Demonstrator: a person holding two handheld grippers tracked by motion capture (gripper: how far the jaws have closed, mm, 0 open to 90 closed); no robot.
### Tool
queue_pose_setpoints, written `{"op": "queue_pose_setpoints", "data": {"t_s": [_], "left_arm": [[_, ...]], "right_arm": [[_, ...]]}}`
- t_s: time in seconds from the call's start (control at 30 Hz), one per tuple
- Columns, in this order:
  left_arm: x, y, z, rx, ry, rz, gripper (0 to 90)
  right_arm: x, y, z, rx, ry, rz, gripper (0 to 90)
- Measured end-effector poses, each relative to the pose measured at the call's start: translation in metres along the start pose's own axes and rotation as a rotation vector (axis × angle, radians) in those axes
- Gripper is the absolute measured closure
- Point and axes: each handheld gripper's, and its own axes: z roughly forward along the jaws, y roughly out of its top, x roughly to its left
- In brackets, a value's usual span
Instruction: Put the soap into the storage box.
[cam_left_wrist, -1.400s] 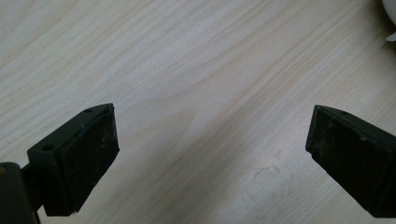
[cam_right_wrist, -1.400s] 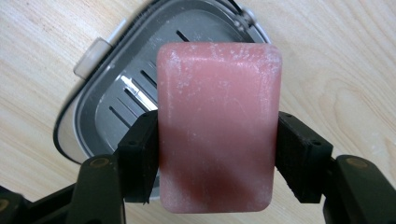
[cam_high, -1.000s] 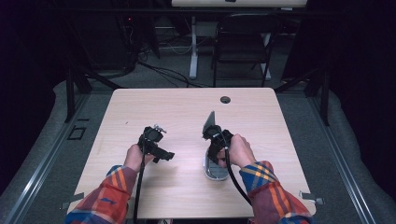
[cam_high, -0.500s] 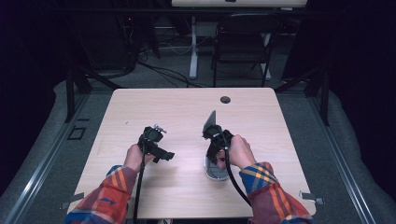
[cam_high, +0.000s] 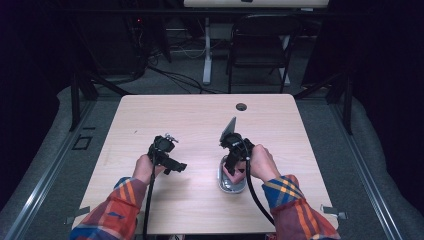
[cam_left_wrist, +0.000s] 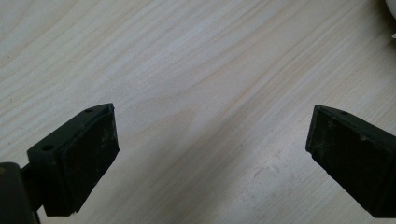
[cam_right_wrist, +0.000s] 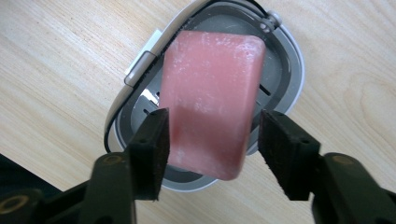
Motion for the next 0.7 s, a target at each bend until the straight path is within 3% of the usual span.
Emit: {"op": "queue_pose_setpoints", "data": {"t_s": [0.27, 0.7], "left_arm": [[0.0, 0.0, 0.0, 0.0, -0.002, 0.002, 2.4], [0.0, 0.0, 0.0, 0.0, -0.005, -0.002, 2.3]], "right_arm": [[-0.005, -0.007, -0.011, -0.06, -0.001, -0.012, 46.8], [-0.026, -0.036, -0.033, -0.186, -0.003, -0.041, 33.1]]}}
